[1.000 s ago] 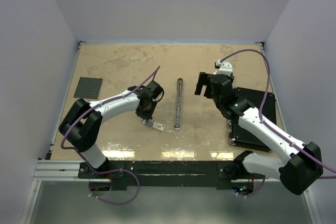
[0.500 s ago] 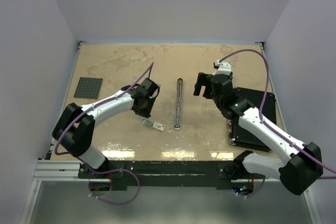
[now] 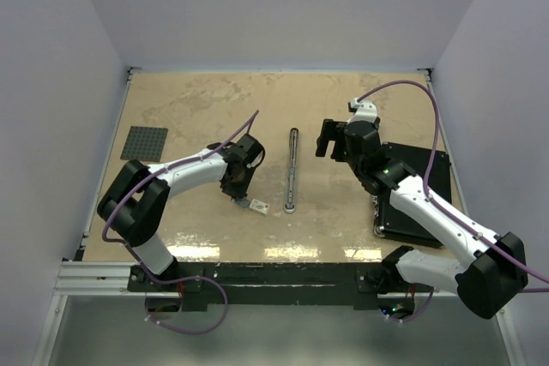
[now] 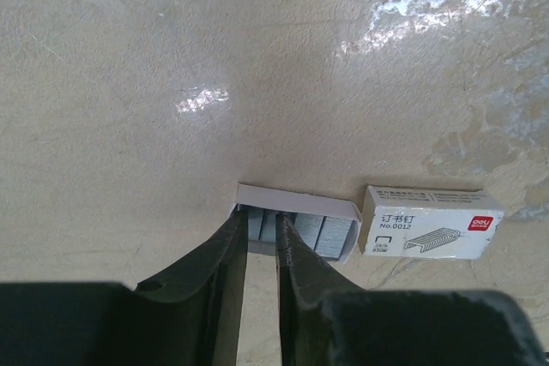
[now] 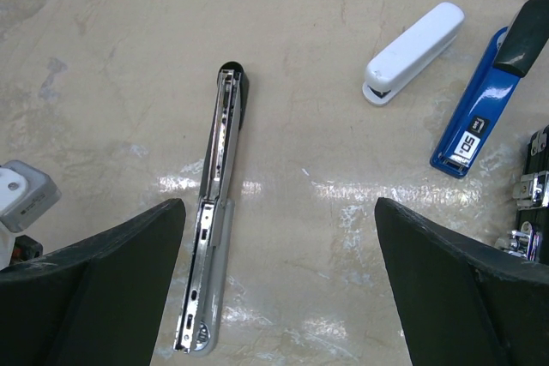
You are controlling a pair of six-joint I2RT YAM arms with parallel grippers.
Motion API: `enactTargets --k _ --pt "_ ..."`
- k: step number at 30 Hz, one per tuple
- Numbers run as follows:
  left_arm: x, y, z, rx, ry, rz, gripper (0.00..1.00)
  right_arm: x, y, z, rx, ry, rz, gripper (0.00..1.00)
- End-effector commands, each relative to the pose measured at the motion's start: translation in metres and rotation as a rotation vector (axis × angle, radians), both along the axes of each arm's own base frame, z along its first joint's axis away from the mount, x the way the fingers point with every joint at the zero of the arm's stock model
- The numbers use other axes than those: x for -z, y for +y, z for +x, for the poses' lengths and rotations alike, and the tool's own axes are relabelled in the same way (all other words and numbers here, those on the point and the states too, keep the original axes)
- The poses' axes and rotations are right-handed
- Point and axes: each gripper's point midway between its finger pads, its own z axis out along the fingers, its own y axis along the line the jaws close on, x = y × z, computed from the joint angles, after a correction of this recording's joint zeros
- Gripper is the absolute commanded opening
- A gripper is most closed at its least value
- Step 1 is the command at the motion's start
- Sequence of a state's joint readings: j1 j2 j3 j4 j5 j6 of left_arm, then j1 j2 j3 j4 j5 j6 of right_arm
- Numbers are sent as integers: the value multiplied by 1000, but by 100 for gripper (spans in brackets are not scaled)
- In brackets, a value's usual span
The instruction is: Load the staples into the stapler
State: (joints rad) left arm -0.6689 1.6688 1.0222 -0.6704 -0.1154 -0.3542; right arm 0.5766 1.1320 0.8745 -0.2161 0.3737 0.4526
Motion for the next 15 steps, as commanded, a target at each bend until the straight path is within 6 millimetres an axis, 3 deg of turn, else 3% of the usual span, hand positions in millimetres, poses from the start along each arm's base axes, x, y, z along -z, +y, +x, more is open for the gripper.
enactTargets --k 1,15 --pt "2 2 4 17 -17 19 23 -5 2 4 0 -24 15 97" --pt "9 -1 -1 33 -2 48 11 -4 2 5 1 -22 13 97"
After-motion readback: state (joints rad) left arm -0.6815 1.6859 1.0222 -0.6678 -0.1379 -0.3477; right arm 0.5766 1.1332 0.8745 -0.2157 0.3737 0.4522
